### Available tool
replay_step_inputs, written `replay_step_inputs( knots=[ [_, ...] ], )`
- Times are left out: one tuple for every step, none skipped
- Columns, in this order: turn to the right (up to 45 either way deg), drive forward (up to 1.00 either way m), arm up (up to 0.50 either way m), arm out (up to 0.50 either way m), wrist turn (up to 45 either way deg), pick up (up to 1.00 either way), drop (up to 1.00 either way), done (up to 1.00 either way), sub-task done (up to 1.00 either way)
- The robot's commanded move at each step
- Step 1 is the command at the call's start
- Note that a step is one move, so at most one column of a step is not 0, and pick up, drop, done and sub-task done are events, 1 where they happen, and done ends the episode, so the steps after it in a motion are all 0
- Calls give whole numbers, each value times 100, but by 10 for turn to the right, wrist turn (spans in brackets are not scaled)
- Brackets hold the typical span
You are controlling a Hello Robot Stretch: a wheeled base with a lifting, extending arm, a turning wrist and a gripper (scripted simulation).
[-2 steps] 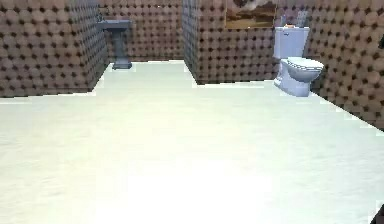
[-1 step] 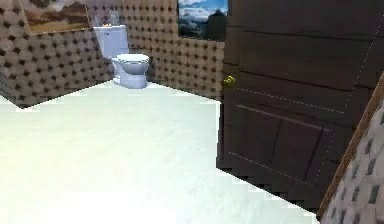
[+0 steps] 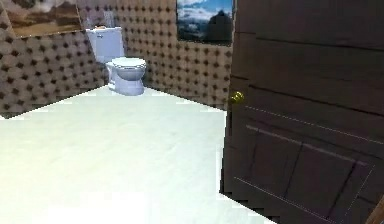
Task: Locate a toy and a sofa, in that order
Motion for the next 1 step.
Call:
replay_step_inputs(
  knots=[
    [-180,0,0,0,0,0,0,0,0]
  ],
)
